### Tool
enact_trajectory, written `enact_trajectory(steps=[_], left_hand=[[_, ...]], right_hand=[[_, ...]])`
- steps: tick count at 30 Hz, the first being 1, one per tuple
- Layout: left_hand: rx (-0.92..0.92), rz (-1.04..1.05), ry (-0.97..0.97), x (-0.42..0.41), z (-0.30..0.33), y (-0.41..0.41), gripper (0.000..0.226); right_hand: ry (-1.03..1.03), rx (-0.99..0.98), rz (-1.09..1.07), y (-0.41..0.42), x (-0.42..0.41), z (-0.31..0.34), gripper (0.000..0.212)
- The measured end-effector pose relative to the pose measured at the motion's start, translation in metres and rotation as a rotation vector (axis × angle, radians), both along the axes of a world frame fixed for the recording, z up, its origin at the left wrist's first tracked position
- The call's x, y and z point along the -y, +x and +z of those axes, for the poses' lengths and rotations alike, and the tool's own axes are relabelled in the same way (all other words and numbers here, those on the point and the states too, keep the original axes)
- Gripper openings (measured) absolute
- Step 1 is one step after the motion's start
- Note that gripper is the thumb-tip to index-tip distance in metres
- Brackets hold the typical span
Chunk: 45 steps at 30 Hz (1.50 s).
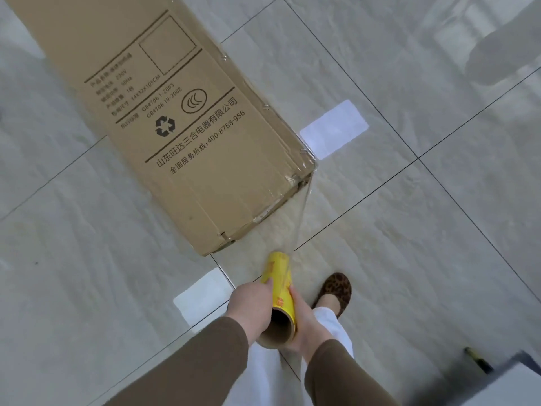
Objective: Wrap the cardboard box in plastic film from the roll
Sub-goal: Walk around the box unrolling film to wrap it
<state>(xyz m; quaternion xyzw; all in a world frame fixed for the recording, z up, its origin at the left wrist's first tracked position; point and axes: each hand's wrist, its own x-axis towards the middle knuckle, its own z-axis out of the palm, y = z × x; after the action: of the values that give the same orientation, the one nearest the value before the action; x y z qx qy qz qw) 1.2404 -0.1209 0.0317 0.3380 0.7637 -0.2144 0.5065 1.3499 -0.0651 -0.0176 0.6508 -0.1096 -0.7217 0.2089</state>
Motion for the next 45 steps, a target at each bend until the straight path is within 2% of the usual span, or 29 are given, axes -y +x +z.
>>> enact_trajectory(steps=[2,4,7,8,10,13,15,18,21,24,27,29,31,37,39,42,45], left_hand=[[0.040,0.204,0.021,0.018,0.004,-0.009,0.054],[0.120,0.412,-0.010,0.035,0.012,-0.015,0.049],[0.245,0.746,-0.022,0.059,0.018,-0.021,0.063],[0.256,0.764,-0.030,0.065,0.018,-0.025,0.068],[0.230,0.607,-0.067,0.074,0.016,-0.039,0.075],[0.150,0.155,-0.115,0.088,0.010,-0.066,0.083],[0.094,-0.139,-0.101,0.097,0.006,-0.082,0.081],[0.005,-0.426,-0.082,0.112,0.004,-0.098,0.079],[-0.061,-0.640,-0.072,0.127,-0.002,-0.105,0.075],[-0.076,-0.740,-0.037,0.132,-0.008,-0.111,0.070],[-0.041,-0.761,0.053,0.131,-0.010,-0.124,0.072],[-0.028,-0.714,0.140,0.137,-0.009,-0.136,0.071],[-0.020,-0.582,0.215,0.149,-0.006,-0.150,0.069],[0.238,0.301,0.194,0.197,-0.003,-0.165,0.041],[0.295,0.476,0.133,0.210,-0.005,-0.170,0.038],[0.311,0.463,0.073,0.221,-0.007,-0.184,0.031],[0.277,0.314,0.078,0.221,-0.010,-0.207,0.037]], right_hand=[[-0.015,0.007,-0.032,-0.002,0.005,-0.001,0.074],[-0.013,0.007,-0.076,-0.006,0.015,0.002,0.073],[0.007,0.025,-0.108,-0.014,0.040,0.005,0.068],[0.015,0.026,-0.106,-0.017,0.050,0.005,0.063],[0.035,-0.026,-0.089,-0.025,0.073,0.009,0.047],[0.076,-0.088,-0.071,-0.040,0.110,0.014,0.027],[0.125,-0.059,-0.047,-0.050,0.132,0.012,0.023],[0.196,0.043,-0.088,-0.069,0.155,0.002,0.041],[0.147,-0.025,-0.214,-0.084,0.171,0.001,0.047],[0.069,-0.157,-0.295,-0.101,0.186,0.003,0.064],[0.066,-0.191,-0.344,-0.114,0.194,-0.001,0.074],[0.072,-0.166,-0.345,-0.119,0.194,-0.006,0.077],[0.079,-0.108,-0.349,-0.125,0.197,-0.008,0.077],[0.041,-0.110,-0.474,-0.143,0.221,-0.007,0.078],[0.045,-0.137,-0.495,-0.150,0.230,-0.006,0.072],[0.092,-0.159,-0.523,-0.164,0.242,-0.005,0.064],[0.138,-0.165,-0.532,-0.179,0.256,-0.003,0.061]])
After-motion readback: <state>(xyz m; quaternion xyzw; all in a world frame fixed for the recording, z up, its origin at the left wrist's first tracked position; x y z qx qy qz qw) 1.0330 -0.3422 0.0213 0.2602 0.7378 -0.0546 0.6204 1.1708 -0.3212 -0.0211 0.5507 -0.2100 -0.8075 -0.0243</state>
